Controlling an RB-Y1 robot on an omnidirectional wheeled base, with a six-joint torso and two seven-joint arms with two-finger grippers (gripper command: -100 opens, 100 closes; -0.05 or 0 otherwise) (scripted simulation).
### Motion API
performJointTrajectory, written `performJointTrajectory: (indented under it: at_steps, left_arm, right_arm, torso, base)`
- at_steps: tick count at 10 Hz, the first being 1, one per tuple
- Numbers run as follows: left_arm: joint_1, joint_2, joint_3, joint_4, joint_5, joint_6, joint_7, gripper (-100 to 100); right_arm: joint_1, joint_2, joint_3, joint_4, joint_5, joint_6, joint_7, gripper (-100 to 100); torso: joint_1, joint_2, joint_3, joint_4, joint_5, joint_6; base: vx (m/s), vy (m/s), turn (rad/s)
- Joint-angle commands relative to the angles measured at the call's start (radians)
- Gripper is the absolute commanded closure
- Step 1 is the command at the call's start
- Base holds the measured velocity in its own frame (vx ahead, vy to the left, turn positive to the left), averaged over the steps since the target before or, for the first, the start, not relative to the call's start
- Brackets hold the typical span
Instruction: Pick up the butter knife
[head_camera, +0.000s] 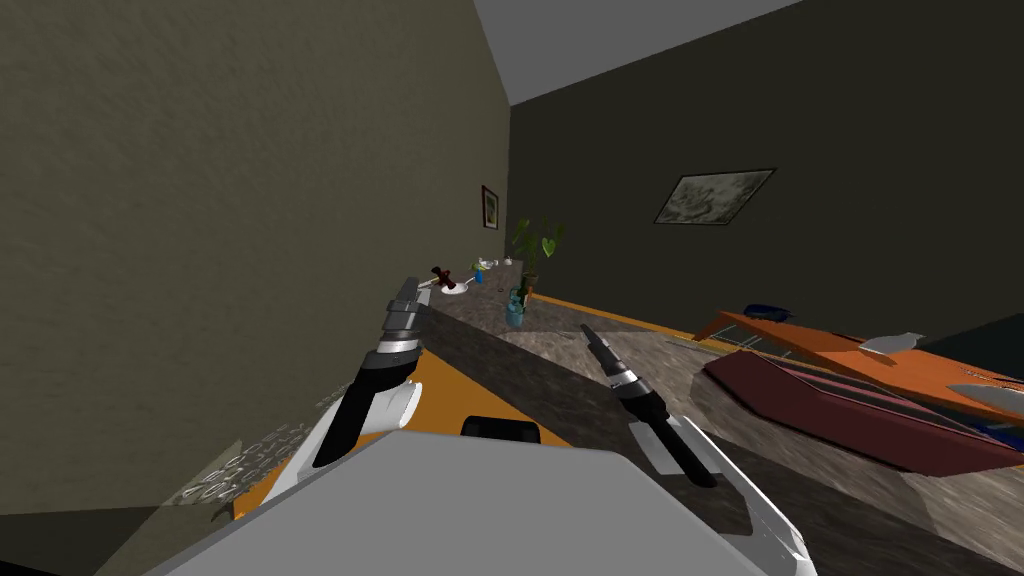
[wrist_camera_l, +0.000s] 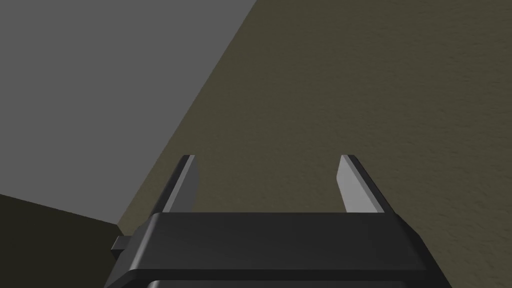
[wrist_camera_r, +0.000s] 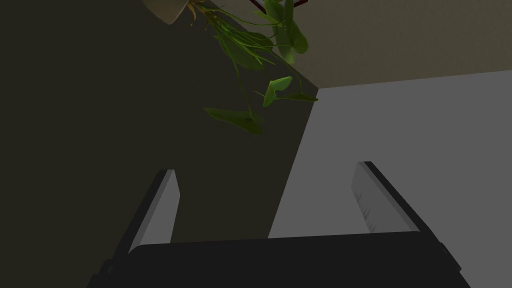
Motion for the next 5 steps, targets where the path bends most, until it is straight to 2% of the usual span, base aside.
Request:
performJointTrajectory:
  at_steps: [1,4,5]
  left_arm:
    - [0.000,0.000,0.000,0.000,0.000,0.000,0.000,0]
    - [0.000,0.000,0.000,0.000,0.000,0.000,0.000,0]
    - [0.000,0.000,0.000,0.000,0.000,0.000,0.000,0]
  right_arm:
    - [-0.003,-0.038,0.002,0.011,0.009,0.009,-0.004,-100]
    - [0.000,-0.130,0.009,0.069,0.045,0.016,-0.009,-100]
    - [0.000,-0.145,0.009,0.069,0.045,0.016,-0.009,-100]
  torso:
    - [0.000,0.000,0.000,0.000,0.000,0.000]
    - [0.000,-0.001,0.000,0.000,0.000,0.001]
    - [0.000,-0.001,0.000,0.000,0.000,0.000]
  base:
    - [-0.031,-0.031,0.151]
    - [-0.028,-0.036,0.242]
    - [-0.022,-0.034,0.187]
